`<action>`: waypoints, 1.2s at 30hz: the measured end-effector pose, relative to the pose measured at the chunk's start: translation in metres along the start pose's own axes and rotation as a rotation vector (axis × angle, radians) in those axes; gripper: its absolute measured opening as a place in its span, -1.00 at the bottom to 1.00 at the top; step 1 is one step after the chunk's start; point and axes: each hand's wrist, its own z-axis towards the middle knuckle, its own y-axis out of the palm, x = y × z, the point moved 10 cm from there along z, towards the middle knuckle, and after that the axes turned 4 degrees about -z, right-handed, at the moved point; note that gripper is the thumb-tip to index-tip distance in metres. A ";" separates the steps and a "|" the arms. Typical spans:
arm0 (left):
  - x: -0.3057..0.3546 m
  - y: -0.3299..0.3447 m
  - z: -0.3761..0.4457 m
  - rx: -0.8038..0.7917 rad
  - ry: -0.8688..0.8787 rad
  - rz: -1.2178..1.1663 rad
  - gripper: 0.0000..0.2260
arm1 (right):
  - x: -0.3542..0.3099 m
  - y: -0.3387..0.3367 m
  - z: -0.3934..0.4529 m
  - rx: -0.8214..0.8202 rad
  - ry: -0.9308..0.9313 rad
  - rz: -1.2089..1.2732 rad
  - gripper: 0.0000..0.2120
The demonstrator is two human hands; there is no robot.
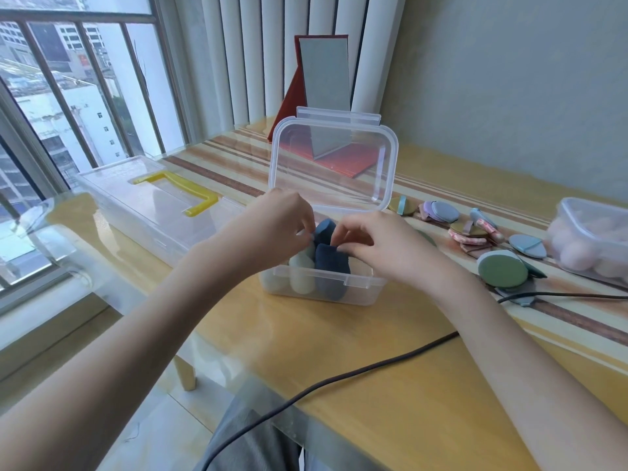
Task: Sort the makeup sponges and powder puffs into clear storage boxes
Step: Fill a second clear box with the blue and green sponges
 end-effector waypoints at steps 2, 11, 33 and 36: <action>-0.005 -0.013 -0.012 0.126 -0.001 -0.033 -0.81 | 0.004 -0.007 -0.002 -0.037 0.029 0.050 -0.80; -0.006 0.011 -0.035 0.141 0.084 -0.040 -0.74 | 0.003 -0.022 -0.011 0.018 0.123 -0.710 -0.70; -0.007 0.041 -0.007 -0.283 -0.023 0.101 -0.55 | 0.006 0.011 -0.018 -0.389 0.234 -0.700 -0.84; -0.007 0.046 -0.006 -0.340 -0.024 0.125 -0.51 | -0.013 0.004 -0.012 -0.195 0.102 -0.858 -0.79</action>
